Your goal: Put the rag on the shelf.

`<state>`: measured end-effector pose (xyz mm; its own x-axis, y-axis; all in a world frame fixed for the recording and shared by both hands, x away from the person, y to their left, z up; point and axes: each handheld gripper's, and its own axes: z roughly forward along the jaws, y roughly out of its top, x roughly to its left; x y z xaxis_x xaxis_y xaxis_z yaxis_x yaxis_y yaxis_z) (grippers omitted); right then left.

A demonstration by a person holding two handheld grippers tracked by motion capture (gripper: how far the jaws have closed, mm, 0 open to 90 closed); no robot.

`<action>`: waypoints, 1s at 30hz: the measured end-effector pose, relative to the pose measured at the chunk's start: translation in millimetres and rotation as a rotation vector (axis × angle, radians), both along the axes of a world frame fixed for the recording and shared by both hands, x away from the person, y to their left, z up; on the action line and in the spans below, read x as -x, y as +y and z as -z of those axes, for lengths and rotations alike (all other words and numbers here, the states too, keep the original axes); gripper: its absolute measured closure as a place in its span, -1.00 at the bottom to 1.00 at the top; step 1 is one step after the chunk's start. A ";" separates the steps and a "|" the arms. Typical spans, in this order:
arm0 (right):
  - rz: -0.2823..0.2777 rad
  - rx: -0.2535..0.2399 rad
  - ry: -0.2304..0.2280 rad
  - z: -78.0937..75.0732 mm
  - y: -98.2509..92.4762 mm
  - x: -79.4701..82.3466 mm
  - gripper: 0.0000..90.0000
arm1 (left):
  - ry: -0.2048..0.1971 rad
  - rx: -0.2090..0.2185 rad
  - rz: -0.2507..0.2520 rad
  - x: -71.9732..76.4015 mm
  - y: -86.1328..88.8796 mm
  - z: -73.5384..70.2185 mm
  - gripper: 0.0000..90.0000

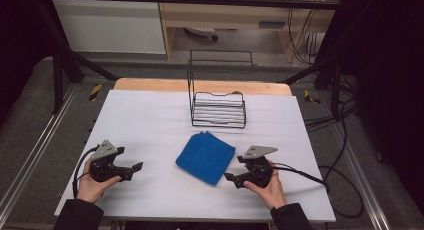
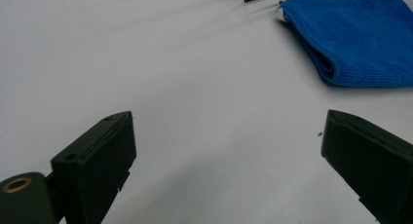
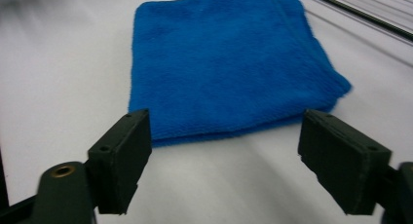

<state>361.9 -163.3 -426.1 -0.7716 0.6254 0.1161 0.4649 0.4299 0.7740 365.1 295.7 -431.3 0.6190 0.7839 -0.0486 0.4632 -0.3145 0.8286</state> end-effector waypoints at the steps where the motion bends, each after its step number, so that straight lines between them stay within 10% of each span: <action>1: -0.010 0.005 -0.001 0.1 3.2 0.5 -0.49 | 0.001 -0.001 0.000 -0.1 -0.1 0.2 -0.87; 17: -0.166 0.089 0.014 13.3 64.3 6.9 0.18 | -0.002 -0.006 -0.004 0.2 0.1 -0.3 -0.87; 30: -0.178 0.143 -0.044 23.8 71.5 11.1 0.71 | -0.002 -0.011 -0.005 0.2 0.0 -0.3 -0.87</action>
<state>350.8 -91.8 -450.0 -0.8737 0.4865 0.0005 0.3393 0.6087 0.7172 364.9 295.7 -431.0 0.6154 0.7873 -0.0390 0.4632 -0.3211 0.8260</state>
